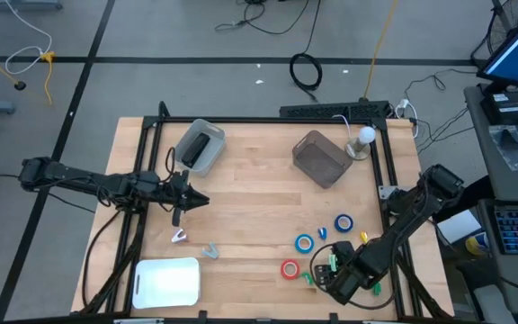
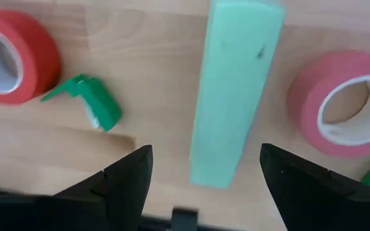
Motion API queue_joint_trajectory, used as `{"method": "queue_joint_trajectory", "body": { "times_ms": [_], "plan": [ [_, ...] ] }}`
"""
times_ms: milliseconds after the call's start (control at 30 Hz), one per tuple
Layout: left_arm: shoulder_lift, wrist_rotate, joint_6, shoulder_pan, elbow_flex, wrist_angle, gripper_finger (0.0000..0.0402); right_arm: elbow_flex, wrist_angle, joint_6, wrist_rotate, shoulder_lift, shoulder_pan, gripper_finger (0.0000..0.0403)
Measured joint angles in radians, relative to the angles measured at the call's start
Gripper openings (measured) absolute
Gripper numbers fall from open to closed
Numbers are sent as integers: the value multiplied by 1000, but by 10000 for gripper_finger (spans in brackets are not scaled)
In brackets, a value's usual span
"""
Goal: Pick and place Stapler, Stapler remover, tape
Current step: Put the green stapler into the gray bin
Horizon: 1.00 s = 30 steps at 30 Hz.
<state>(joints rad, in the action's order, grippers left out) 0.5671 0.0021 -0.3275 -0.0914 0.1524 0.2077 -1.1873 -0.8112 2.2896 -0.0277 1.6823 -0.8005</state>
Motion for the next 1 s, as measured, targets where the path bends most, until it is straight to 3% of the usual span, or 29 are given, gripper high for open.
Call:
{"method": "queue_joint_trajectory", "body": {
  "times_ms": [367,1000],
  "plan": [
    [0,0,-3,0,0,4,58,15,-22,11,0,1,0,279],
    [0,-1,0,0,0,4,58,135,160,29,-2,1,0,279]
  ]
}}
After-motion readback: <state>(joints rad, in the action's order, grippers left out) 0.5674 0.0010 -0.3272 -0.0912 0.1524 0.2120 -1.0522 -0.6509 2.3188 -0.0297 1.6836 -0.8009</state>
